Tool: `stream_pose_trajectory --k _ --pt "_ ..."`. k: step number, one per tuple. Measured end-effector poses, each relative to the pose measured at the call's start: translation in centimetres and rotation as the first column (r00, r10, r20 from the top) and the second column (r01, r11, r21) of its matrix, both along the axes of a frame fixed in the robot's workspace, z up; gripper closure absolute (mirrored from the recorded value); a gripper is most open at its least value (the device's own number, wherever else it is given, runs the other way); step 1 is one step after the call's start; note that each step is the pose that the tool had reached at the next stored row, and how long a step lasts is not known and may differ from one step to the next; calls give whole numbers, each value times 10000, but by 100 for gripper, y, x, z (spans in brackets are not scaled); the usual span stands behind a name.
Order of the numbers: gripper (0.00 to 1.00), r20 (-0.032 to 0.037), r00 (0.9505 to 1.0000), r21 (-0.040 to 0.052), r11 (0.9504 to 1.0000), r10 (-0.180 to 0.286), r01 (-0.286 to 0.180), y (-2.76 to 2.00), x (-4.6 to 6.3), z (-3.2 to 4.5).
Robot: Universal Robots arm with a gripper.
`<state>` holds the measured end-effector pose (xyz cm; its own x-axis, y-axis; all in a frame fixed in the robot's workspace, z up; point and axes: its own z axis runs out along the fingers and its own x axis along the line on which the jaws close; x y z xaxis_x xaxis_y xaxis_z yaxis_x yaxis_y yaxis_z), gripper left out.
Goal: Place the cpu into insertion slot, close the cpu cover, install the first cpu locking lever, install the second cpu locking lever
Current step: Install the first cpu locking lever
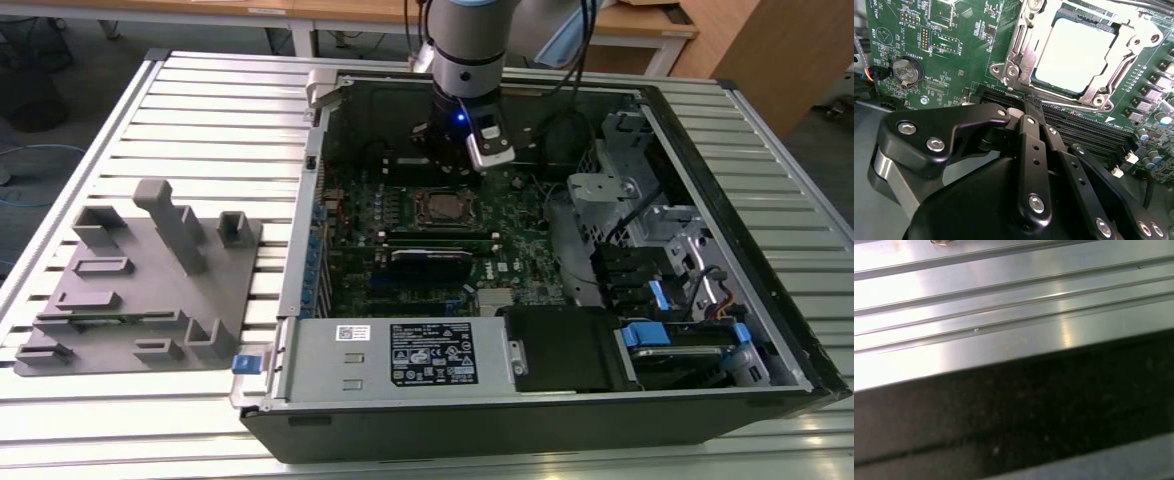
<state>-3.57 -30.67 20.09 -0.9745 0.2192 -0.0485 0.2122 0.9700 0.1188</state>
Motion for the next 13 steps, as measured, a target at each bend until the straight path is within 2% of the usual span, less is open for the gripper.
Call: stream_pose_trajectory --k 4,9,13 --pt "89 40 10000 36 10000 0 0 0 0 7" --pt "89 165 9999 109 9999 -5 4 1 0 8" --pt "89 194 9998 111 9999 -15 12 0 -2 8"
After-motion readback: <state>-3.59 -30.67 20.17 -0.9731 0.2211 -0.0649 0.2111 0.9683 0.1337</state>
